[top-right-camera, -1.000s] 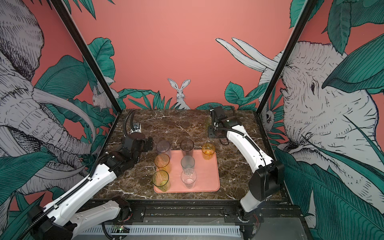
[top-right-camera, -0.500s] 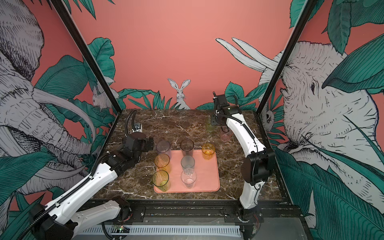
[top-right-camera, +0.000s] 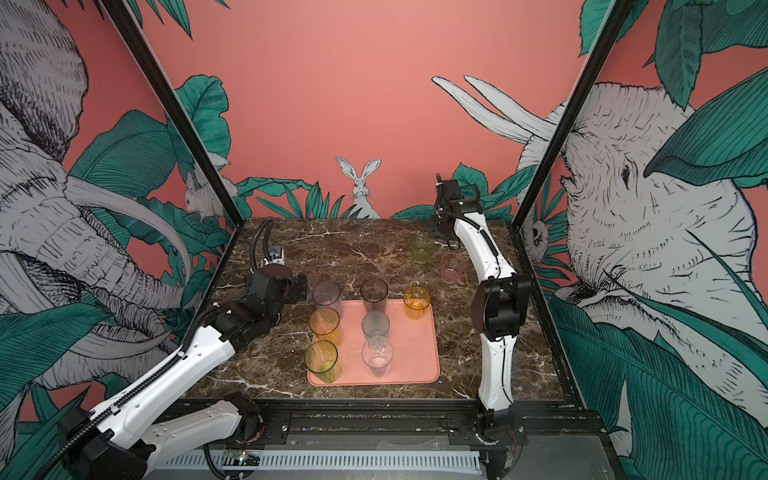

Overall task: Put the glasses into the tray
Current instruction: 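Raise the right gripper and move it toward the green glass, then lower the right gripper onto the green glass rim and close it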

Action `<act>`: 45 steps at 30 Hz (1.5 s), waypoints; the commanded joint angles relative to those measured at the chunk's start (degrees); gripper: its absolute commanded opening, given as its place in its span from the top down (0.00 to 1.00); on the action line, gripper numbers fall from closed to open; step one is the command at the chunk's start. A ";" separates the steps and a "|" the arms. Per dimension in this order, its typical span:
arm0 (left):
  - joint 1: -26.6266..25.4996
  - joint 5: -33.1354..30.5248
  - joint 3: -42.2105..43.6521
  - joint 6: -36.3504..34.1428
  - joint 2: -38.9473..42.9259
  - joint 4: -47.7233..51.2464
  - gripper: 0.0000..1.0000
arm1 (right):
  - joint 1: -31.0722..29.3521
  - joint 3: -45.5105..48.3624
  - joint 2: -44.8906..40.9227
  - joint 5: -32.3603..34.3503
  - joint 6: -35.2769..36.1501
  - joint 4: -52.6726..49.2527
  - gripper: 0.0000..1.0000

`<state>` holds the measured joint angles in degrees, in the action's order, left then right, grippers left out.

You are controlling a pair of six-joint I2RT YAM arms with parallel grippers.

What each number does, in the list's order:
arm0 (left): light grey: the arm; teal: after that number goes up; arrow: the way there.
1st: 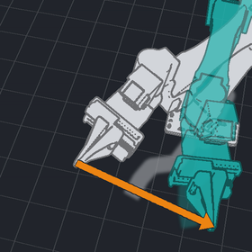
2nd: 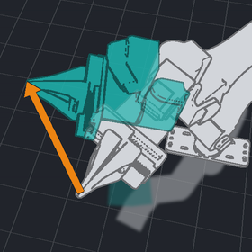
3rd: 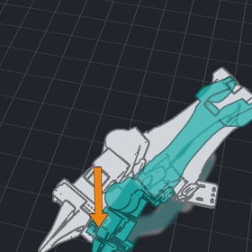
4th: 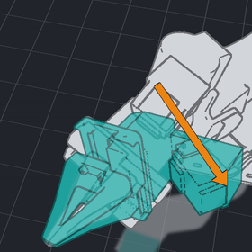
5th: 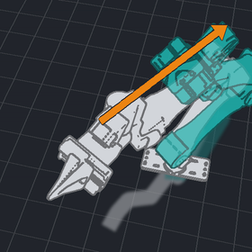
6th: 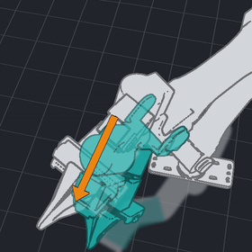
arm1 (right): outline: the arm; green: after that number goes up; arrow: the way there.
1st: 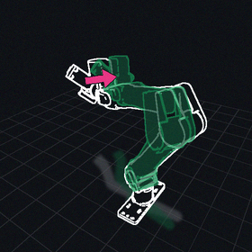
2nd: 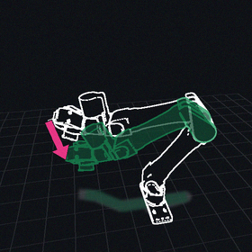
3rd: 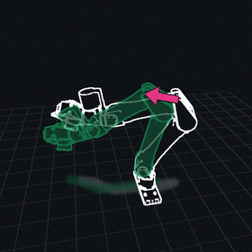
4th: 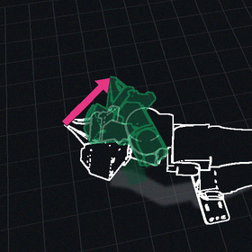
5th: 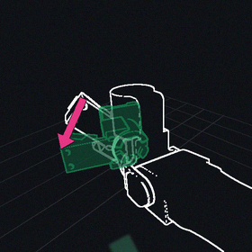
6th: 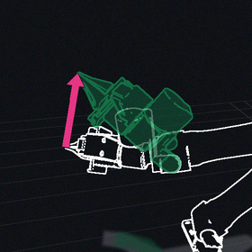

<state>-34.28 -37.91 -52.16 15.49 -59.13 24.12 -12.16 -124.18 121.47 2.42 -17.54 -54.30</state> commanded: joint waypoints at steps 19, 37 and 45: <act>0.32 -0.23 -1.54 1.96 2.42 3.03 0.01 | 1.16 -12.11 12.98 -5.67 -0.66 -4.12 0.52; 0.28 0.09 -1.58 2.25 2.60 3.46 0.01 | 1.65 -12.14 16.96 -5.45 -2.76 -2.49 0.52; 0.35 0.29 -1.72 2.33 2.27 3.78 0.01 | 2.07 -13.27 18.32 -6.46 -3.38 -2.21 0.56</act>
<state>-34.28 -37.65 -52.47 16.95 -58.00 26.87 -10.41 -135.41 138.93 -3.64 -20.40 -57.06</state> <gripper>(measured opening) 0.993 0.445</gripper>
